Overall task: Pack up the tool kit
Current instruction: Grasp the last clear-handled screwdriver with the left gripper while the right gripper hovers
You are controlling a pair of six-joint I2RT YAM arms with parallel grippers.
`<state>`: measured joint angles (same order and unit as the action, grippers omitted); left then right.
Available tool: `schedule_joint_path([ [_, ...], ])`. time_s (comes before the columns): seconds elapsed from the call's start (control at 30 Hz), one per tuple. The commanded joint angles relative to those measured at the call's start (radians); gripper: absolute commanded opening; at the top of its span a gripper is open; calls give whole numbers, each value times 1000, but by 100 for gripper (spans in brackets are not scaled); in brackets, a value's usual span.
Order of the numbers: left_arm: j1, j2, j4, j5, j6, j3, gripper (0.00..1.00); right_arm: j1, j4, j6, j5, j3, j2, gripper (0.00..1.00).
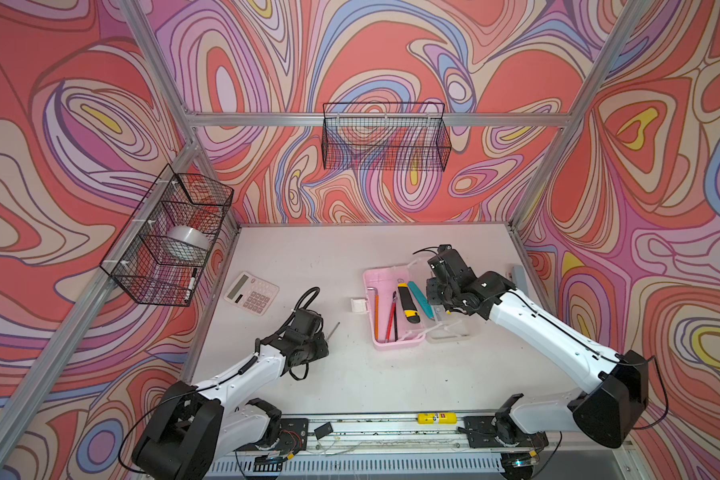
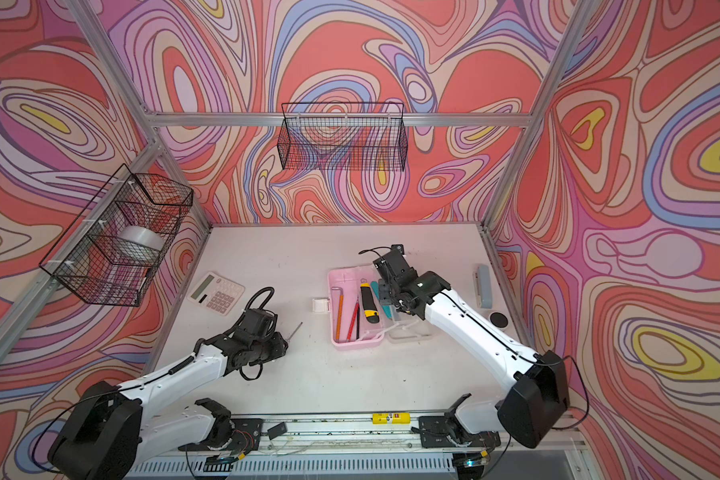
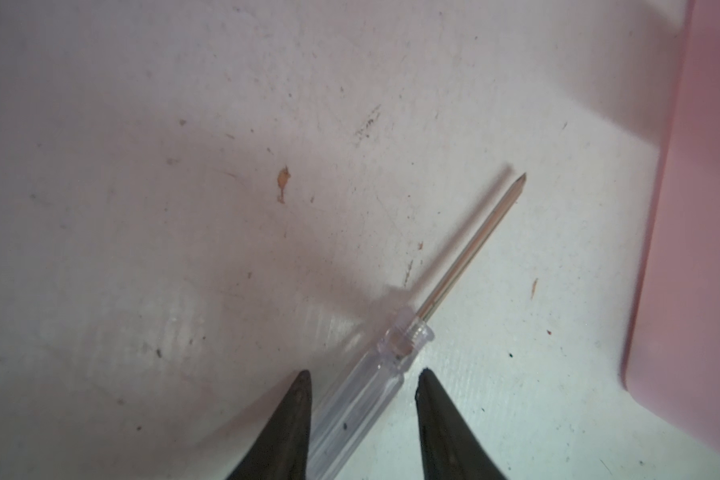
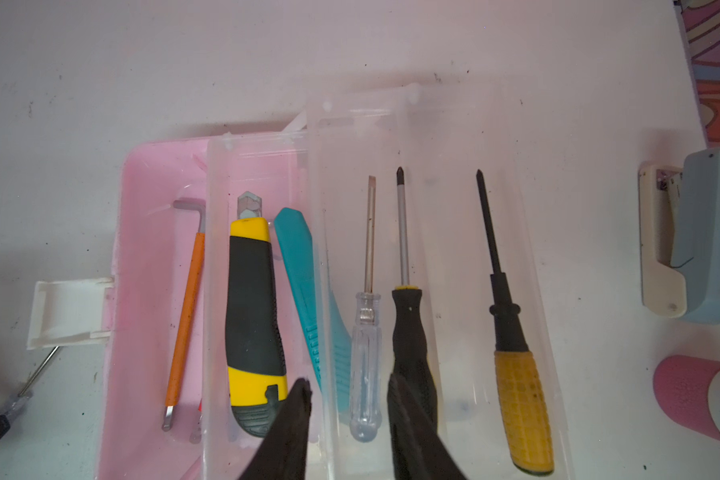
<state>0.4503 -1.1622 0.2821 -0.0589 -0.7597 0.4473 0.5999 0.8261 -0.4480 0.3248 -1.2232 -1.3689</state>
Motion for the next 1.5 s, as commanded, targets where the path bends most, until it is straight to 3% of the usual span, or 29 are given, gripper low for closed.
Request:
schedule_joint_path([
  [0.0,9,-13,-10,7,-11,22,41,1,-18,-9,17,16,20,34],
  [0.2,33,-44,-11,16,-10,38,35,0,-32,-5,20,26,20,34],
  [0.63,82,-142,6,63,-33,95,32,1,-45,-20,-4,20,91,33],
  [0.97,144,-213,90,153,-47,146,27,-1,-45,-16,18,13,151,33],
  [1.47,159,-204,124,165,-70,148,14,-6,-79,-17,-11,39,145,33],
])
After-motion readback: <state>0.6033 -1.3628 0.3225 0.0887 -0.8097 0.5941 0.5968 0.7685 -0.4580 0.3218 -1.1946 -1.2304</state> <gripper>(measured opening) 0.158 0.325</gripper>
